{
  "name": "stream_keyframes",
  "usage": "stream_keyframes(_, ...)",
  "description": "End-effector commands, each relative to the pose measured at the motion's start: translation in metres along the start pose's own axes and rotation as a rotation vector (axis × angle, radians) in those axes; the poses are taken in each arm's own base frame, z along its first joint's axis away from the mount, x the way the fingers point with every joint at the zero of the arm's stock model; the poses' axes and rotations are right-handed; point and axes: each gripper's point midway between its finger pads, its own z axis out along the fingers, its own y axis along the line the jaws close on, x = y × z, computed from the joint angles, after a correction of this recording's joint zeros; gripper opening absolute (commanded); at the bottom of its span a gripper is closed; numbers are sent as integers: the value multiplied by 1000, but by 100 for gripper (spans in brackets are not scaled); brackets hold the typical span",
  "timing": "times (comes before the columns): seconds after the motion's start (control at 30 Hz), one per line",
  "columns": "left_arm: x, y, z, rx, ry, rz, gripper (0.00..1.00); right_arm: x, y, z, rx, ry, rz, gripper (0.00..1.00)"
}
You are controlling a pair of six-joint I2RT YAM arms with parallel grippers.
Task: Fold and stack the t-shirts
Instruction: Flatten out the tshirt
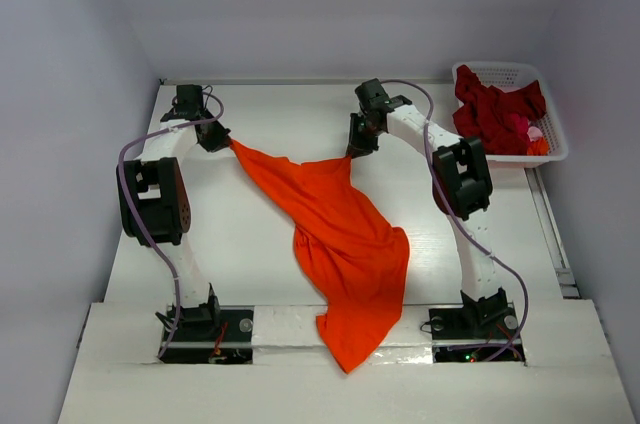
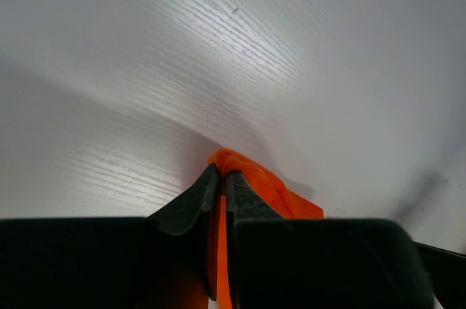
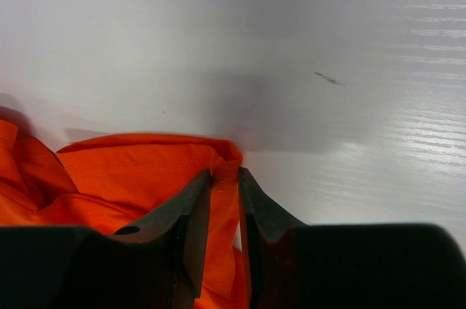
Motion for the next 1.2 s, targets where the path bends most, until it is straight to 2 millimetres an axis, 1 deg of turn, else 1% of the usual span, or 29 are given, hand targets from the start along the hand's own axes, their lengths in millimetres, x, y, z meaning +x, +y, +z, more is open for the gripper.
stream_keyframes(0.0,-10,-12,-17,43,-41,14,0,-4,8,2,-27,-10,-18,27)
stream_keyframes(0.1,-10,-13,-18,45,-43,14,0,-4,9,2,-33,-8,-15,28)
stream_keyframes(0.23,-9,-12,-18,45,-41,14,0,-1,9,3,-36,0,-14,34)
stream_keyframes(0.3,-9,-12,-18,43,-41,12,0,2,13,3,-40,7,-22,34)
stream_keyframes(0.37,-9,-12,-18,44,-40,12,0,3,13,3,-42,6,-20,28)
stream_keyframes(0.4,-9,-12,-18,45,-41,12,0,3,13,3,-41,5,-20,19)
stream_keyframes(0.47,-9,-12,-18,45,-41,12,0,2,13,3,-41,3,-18,8)
stream_keyframes(0.5,-10,-13,-19,47,-41,12,0,2,13,3,-39,3,-18,0)
stream_keyframes(0.63,-11,-13,-20,42,-45,14,0,1,9,1,-18,-7,-15,0)
stream_keyframes(0.77,-13,-13,-21,39,-50,17,0,-8,10,-10,-2,-47,-24,0)
stream_keyframes(0.8,-13,-14,-22,40,-53,17,0,-14,14,-17,-5,-65,-26,0)
stream_keyframes(0.83,-14,-14,-23,40,-55,17,0,-18,11,-21,-3,-73,-19,0)
stream_keyframes(0.87,-14,-14,-23,40,-55,17,0,-20,13,-24,-7,-79,-12,0)
stream_keyframes(0.93,-16,-15,-24,41,-56,17,0,-34,1,-35,-2,-109,29,0)
stream_keyframes(1.0,-16,-16,-23,41,-56,17,0,-43,-7,-41,-3,-129,58,0)
stream_keyframes(1.03,-17,-17,-24,42,-57,18,0,-49,-15,-46,-4,-141,78,0)
stream_keyframes(1.1,-19,-17,-24,41,-58,18,0,-55,-24,-50,12,-151,87,0)
stream_keyframes(1.13,-19,-18,-24,41,-58,18,0,-55,-25,-53,19,-152,83,0)
stream_keyframes(1.17,-20,-19,-24,45,-61,17,0,-63,-35,-58,28,-169,91,0)
